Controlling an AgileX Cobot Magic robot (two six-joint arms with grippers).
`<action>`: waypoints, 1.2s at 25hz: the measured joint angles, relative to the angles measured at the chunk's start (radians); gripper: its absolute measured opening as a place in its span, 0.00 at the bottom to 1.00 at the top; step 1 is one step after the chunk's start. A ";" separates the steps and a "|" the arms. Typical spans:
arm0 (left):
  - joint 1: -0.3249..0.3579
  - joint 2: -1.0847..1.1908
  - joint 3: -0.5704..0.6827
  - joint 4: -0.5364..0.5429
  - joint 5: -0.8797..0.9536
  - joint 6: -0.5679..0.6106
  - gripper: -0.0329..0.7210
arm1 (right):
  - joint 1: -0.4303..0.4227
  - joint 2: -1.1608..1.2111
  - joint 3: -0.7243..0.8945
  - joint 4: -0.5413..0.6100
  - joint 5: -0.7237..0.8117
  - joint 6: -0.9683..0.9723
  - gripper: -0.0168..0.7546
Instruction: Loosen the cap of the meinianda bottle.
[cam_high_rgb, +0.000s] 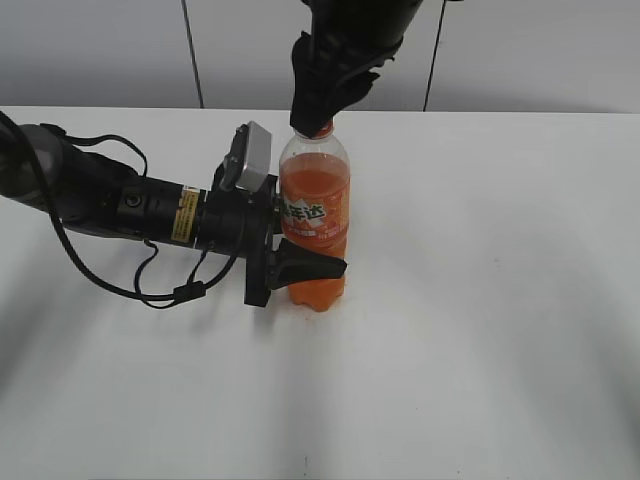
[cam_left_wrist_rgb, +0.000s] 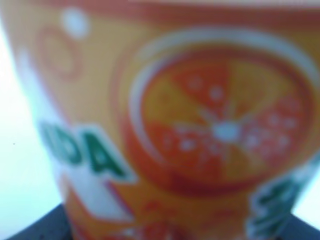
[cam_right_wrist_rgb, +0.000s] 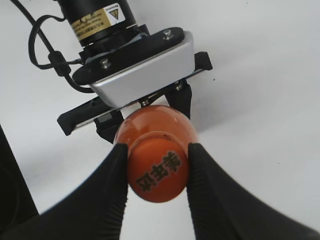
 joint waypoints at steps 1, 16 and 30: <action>0.000 0.000 0.000 0.001 0.000 0.000 0.57 | 0.000 0.000 0.000 0.001 0.001 -0.033 0.37; 0.000 0.000 0.000 0.010 -0.001 0.005 0.57 | -0.001 0.000 0.000 0.009 0.007 -0.408 0.37; 0.000 0.000 0.000 0.012 -0.002 0.007 0.57 | -0.001 -0.001 0.000 0.011 0.012 -0.680 0.37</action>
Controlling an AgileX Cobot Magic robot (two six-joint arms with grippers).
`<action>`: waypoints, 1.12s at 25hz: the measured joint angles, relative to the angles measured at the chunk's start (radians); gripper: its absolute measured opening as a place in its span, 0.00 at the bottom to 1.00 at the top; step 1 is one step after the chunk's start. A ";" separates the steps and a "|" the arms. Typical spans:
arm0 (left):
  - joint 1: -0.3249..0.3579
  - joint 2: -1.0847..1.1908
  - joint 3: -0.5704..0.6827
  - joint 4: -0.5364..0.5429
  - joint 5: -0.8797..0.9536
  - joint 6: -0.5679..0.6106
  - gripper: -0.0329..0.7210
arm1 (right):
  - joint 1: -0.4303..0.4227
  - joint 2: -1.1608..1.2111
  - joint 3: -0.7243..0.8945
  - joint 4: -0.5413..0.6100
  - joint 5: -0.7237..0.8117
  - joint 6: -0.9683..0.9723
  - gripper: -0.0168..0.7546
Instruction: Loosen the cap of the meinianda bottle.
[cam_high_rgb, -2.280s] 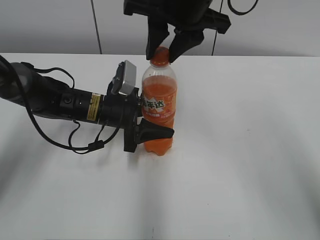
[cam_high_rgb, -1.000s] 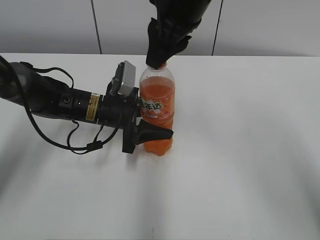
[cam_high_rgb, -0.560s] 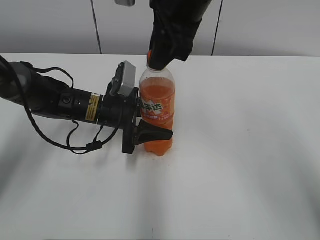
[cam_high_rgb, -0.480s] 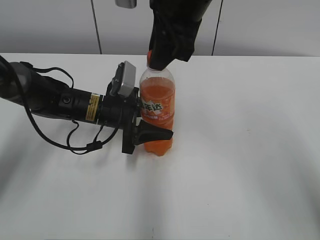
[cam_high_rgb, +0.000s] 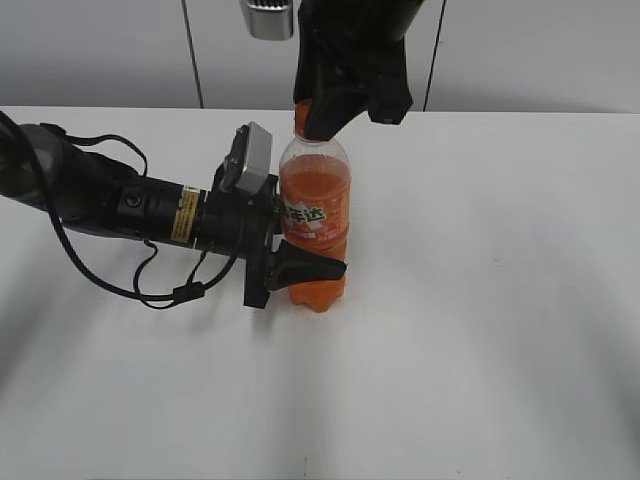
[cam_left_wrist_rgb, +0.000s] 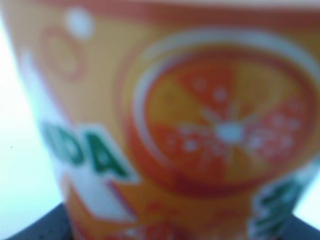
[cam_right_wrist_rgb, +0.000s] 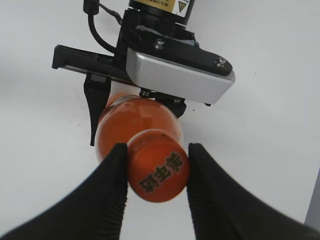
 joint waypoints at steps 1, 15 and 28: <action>0.000 0.000 0.000 0.000 0.000 0.001 0.57 | 0.000 0.000 0.000 0.000 0.000 -0.014 0.37; 0.000 0.000 0.000 0.002 -0.001 0.001 0.57 | 0.000 0.000 0.000 0.007 0.000 -0.057 0.37; 0.000 0.000 0.000 0.002 -0.001 0.001 0.57 | 0.000 0.000 0.000 0.007 0.000 -0.046 0.38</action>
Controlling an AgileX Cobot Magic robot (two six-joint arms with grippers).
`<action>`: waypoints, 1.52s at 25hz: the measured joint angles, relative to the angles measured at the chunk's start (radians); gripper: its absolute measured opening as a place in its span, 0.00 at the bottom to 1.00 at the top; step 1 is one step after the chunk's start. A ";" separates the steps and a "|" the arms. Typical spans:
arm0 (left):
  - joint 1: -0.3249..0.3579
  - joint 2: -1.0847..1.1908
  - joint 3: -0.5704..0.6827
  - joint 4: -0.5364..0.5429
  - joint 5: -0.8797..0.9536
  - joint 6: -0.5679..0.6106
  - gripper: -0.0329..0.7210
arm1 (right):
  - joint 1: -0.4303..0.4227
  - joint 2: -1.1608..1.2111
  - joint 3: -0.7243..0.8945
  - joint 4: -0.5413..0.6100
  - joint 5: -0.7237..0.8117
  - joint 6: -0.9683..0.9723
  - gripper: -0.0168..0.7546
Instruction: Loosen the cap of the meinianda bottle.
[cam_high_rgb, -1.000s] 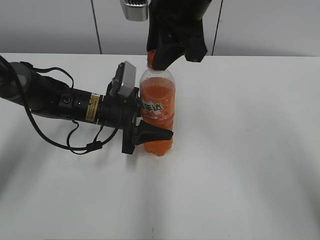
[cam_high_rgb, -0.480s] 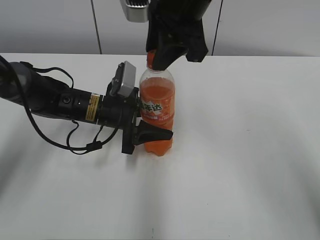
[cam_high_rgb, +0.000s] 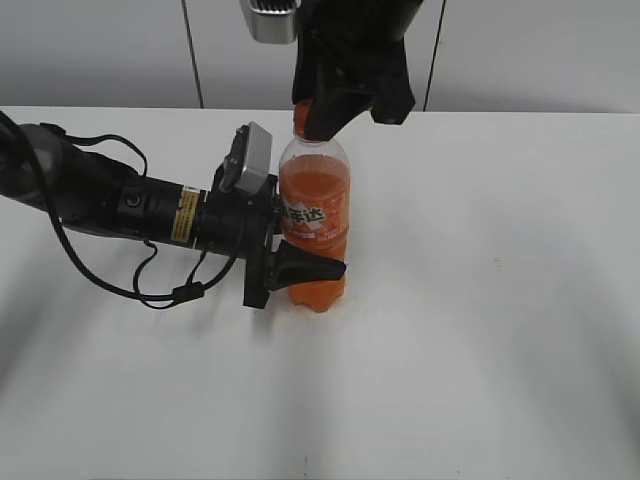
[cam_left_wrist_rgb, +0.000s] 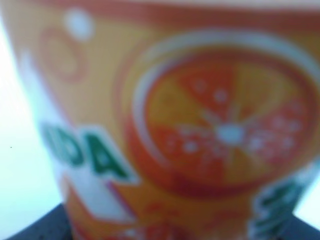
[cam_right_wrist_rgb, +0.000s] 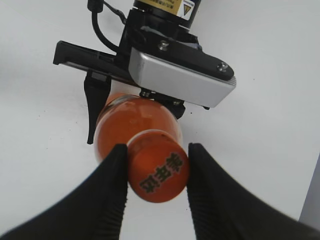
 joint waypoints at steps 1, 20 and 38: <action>0.000 0.000 0.000 0.000 0.000 0.000 0.57 | 0.000 0.000 0.000 0.000 0.000 0.003 0.39; 0.000 0.000 0.000 -0.008 0.004 -0.010 0.57 | 0.000 0.001 0.000 0.015 -0.004 0.044 0.51; 0.000 0.000 0.000 -0.009 0.005 -0.012 0.57 | 0.001 0.000 0.000 -0.012 -0.004 0.082 0.51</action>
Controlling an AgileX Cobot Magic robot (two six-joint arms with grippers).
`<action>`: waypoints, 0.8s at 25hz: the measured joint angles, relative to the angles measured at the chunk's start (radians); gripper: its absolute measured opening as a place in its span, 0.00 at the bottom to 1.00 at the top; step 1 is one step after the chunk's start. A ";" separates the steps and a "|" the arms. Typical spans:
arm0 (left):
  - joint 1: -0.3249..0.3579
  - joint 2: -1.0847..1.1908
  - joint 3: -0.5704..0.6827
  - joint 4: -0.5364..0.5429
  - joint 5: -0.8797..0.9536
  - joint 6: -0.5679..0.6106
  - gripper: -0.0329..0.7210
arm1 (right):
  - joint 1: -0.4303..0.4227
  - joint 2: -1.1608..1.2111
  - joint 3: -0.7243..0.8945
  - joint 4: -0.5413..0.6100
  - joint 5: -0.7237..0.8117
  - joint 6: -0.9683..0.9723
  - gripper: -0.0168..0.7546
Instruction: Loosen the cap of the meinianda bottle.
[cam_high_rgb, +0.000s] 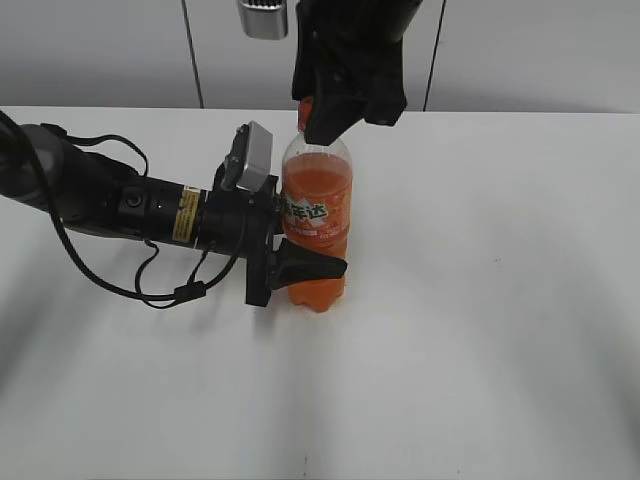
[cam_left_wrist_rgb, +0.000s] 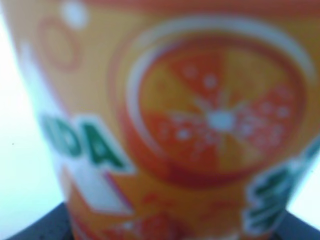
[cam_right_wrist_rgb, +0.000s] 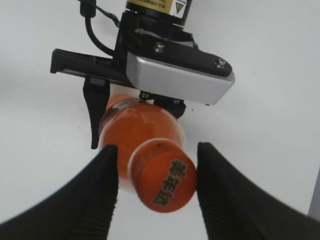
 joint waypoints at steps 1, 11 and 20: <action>0.000 0.000 0.000 0.000 0.000 0.000 0.57 | 0.000 0.000 0.000 -0.004 0.000 0.002 0.51; 0.000 0.000 0.000 0.000 0.000 0.000 0.57 | 0.000 -0.057 -0.002 0.036 0.000 0.032 0.51; 0.000 0.000 0.000 -0.015 0.000 -0.002 0.57 | 0.000 -0.079 -0.004 0.104 -0.012 0.437 0.51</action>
